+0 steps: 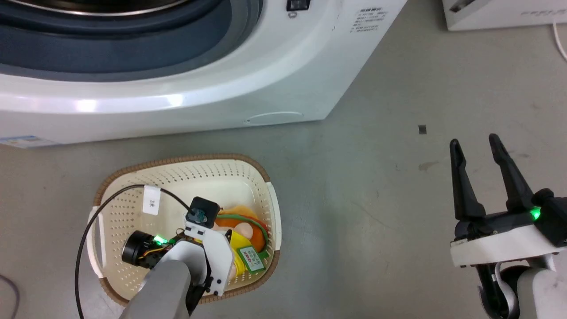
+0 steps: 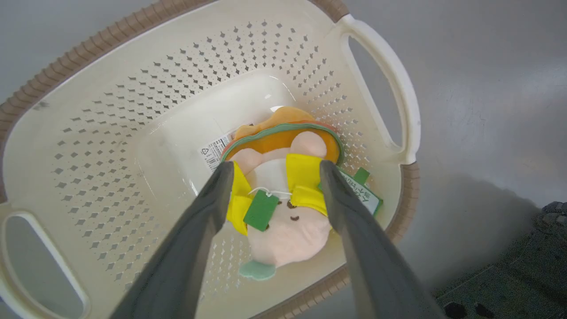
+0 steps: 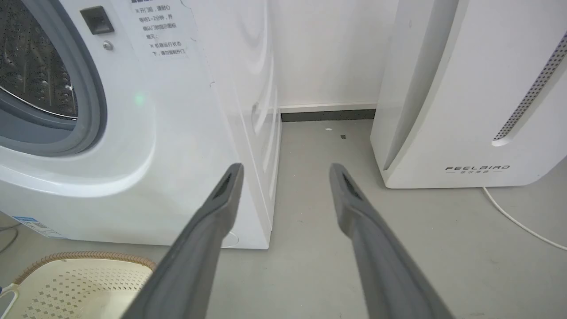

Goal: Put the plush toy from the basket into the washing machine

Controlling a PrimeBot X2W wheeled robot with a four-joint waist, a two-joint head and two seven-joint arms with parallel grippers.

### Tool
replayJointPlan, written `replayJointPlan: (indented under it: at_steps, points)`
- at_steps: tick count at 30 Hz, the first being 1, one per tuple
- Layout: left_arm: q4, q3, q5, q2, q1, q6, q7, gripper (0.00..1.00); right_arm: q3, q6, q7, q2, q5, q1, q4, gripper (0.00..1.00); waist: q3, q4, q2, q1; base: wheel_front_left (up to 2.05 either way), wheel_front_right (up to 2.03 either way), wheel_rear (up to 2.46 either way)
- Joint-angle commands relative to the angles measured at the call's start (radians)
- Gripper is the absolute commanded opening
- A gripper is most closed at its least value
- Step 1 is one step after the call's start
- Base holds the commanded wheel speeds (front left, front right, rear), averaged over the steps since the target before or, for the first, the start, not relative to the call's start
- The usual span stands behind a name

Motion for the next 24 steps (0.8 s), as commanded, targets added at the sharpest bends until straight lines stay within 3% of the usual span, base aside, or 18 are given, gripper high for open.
replayJointPlan:
  at_steps: [1,24]
  points:
    - [0.032,-0.013,-0.010,0.008,-0.036,-0.001,0.006,1.00,-0.004,-0.001,-0.012,0.000,0.013,-0.026,-0.009,1.00,0.034,-0.004,0.0000,-0.0002,0.00,0.00,0.00]
    - [0.259,-0.040,-0.139,0.037,-0.228,0.032,-0.017,1.00,-0.027,-0.001,-0.058,0.000,0.054,-0.101,-0.036,1.00,0.234,-0.031,0.0000,-0.0002,0.00,0.00,0.00]
